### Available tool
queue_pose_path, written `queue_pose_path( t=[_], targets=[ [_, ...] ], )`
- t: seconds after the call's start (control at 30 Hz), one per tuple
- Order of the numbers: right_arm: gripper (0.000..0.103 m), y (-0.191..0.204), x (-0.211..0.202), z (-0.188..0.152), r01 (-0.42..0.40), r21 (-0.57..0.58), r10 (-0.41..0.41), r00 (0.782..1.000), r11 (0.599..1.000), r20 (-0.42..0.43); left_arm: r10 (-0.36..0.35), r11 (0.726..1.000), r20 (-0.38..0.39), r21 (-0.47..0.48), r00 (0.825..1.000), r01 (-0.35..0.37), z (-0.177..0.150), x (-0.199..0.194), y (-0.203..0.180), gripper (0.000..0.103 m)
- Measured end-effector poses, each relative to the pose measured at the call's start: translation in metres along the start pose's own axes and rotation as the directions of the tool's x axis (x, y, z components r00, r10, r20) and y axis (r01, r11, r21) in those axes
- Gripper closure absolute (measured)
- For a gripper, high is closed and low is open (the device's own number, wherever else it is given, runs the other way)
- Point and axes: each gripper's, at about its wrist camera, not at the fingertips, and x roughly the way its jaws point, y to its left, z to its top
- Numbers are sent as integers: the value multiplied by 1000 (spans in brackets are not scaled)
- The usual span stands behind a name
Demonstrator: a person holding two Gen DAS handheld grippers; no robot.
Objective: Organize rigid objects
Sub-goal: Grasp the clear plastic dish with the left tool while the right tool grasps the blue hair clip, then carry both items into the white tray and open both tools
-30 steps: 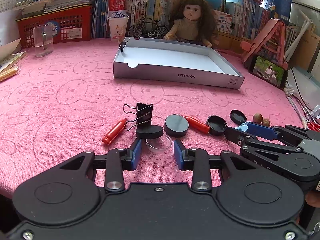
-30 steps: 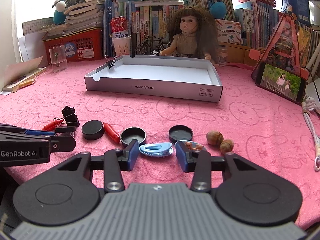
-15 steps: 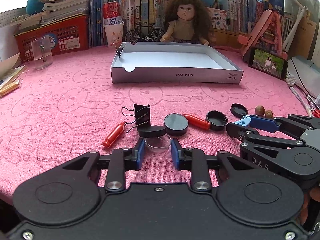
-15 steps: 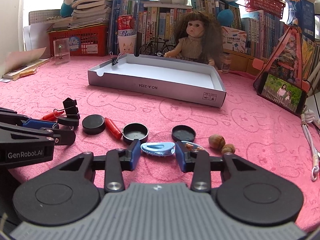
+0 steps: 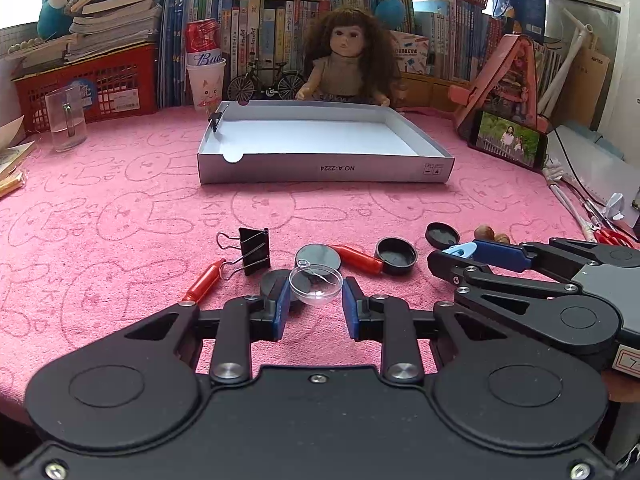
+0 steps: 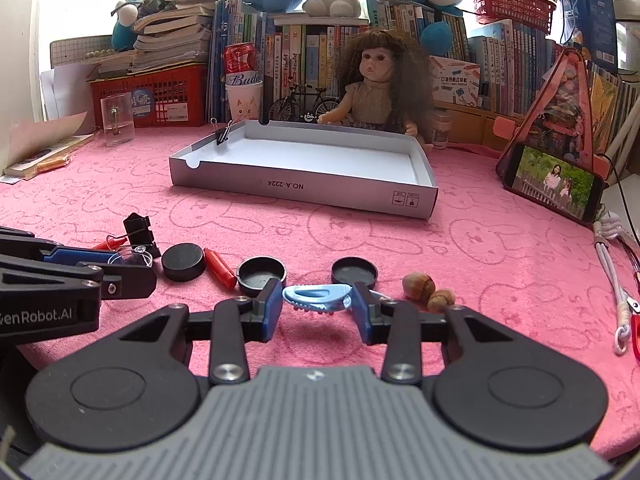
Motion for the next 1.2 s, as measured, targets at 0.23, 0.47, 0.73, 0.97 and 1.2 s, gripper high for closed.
queue_pose_path(
  t=[0.23,0.47,0.73,0.97,1.2],
  targets=[
    [58,-3,-3,3,10,8,-10,1000,1000,8,-4,1000,13,-3,1000,4,7,0,0,77],
    [58,-11,-1,10,26,33,-27,1000,999,12,5,1000,24,-22,1000,-4,18,6,5,77],
    [58,-23,9,24,48,80,-48,999,996,8,6,1000,56,-4,998,-5,40,17,4,77],
    [58,-39,28,48,59,142,-60,998,988,2,3,1000,75,-15,997,-2,75,40,13,77],
    [59,-53,47,77,47,164,-51,999,985,18,15,999,83,-40,996,-12,106,65,25,77]
  ],
)
